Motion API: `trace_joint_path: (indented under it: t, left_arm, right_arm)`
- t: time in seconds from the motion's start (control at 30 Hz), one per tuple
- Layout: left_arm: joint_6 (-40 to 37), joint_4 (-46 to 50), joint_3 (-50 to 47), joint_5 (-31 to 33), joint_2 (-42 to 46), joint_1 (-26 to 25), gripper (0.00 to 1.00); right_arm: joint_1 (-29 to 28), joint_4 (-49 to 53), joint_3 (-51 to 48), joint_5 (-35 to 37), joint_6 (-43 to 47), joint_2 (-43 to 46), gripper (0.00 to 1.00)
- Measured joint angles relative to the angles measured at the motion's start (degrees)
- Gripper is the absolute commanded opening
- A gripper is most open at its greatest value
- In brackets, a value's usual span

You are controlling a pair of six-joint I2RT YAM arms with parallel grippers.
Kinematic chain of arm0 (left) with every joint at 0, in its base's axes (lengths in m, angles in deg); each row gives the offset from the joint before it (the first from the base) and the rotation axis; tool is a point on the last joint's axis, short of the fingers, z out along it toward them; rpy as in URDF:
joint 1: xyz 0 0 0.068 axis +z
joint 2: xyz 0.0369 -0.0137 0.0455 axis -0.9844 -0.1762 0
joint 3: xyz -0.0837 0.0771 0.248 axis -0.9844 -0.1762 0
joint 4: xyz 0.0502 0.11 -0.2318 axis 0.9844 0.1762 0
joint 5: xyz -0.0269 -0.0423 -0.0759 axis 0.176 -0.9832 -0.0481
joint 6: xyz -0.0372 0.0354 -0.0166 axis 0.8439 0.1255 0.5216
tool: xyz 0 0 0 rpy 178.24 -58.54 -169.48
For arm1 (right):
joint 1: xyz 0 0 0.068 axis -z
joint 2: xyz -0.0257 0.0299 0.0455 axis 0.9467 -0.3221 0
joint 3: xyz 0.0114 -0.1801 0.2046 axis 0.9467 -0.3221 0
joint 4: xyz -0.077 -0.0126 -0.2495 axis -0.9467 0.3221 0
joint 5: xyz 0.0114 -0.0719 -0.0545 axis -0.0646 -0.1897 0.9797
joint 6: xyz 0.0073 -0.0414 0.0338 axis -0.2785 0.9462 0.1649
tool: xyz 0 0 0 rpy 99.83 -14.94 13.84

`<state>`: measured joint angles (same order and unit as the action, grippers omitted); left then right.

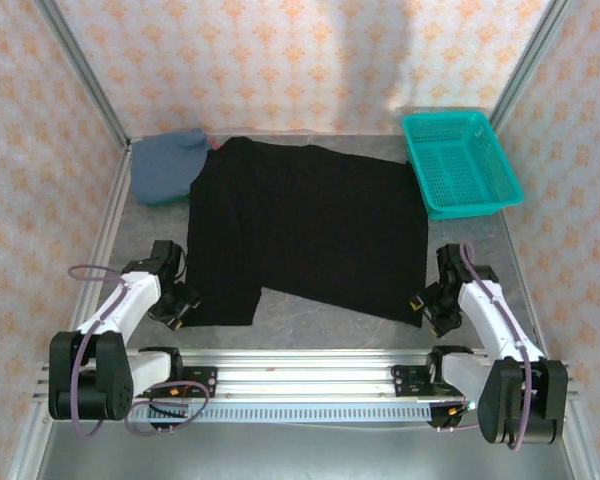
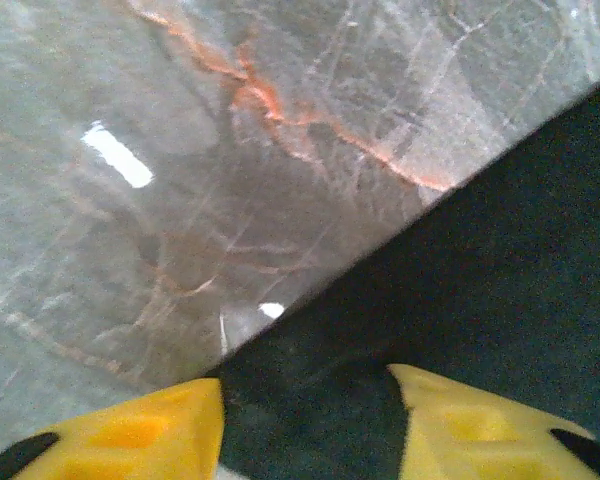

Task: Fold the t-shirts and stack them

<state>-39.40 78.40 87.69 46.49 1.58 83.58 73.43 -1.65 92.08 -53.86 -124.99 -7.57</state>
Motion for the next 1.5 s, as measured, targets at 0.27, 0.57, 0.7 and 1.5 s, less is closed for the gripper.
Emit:
trace_joint_path:
  t: [0.27,0.57,0.7,1.5]
  left_arm:
    - [1.01,-5.81,0.07,-1.95,-0.83,0.00,0.04]
    - [1.01,-7.08,-1.03,-2.73,1.95,0.00,0.00]
    - [0.98,-5.25,-1.11,-3.04,6.01,0.00,0.00]
    - [4.70,27.17,12.79,-4.35,35.36,-0.90,0.00]
  right_arm:
    - [0.00,-2.12,-2.71,-2.91,-1.75,0.00,0.56]
    - [0.00,-6.73,-2.78,-4.00,-4.02,-3.37,0.24]
    - [0.00,-8.04,-2.58,-3.69,-5.27,-5.03,0.02]
    - [6.86,15.23,10.58,10.80,-1.79,13.88,0.00]
